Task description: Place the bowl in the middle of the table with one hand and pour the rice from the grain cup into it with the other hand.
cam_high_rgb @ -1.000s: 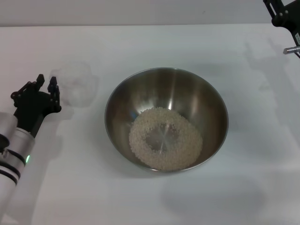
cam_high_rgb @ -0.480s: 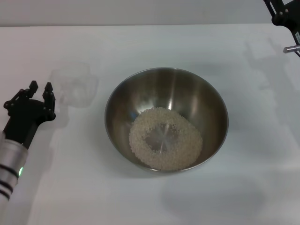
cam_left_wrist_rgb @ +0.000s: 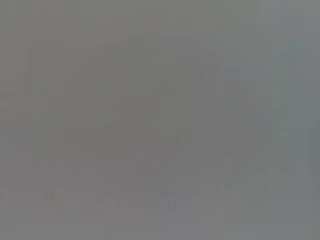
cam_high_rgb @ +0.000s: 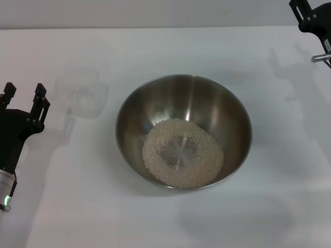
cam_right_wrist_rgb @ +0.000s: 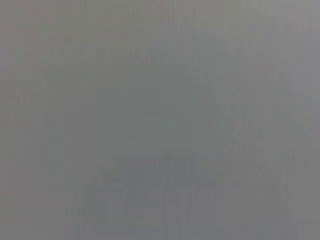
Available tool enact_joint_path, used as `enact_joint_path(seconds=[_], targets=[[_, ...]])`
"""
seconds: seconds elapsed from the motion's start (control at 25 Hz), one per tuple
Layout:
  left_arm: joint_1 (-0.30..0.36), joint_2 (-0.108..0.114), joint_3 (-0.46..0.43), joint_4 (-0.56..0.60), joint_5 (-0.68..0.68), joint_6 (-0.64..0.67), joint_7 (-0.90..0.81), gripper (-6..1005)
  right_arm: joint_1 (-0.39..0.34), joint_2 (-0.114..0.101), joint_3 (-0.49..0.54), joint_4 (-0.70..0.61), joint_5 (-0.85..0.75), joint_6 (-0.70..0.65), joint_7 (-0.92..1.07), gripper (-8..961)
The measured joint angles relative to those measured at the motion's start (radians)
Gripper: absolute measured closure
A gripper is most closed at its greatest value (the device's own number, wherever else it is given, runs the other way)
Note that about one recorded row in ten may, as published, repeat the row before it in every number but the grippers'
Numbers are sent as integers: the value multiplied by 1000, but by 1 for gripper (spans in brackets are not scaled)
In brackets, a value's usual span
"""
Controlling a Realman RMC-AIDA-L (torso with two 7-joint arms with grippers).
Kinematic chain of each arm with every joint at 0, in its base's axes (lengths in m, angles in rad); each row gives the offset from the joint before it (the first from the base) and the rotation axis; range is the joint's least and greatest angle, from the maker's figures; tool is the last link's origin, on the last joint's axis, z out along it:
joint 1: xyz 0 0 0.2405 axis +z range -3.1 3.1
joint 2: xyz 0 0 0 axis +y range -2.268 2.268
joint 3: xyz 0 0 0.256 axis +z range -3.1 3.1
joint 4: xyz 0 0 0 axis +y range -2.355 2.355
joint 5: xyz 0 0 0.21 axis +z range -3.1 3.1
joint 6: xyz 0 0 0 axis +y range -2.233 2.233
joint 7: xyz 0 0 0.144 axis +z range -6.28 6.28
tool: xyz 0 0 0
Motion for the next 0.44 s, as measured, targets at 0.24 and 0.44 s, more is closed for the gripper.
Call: enact_joint_path(seconds=[0.24,0.44], targets=[[-8,0,-4,1,-1,0,-49,445,-11,3,-5,-1,-1,-4,0,259],[-16,1,-5,1,0,1,-50,445,-22,7,-8,0,-2,1,0,259]])
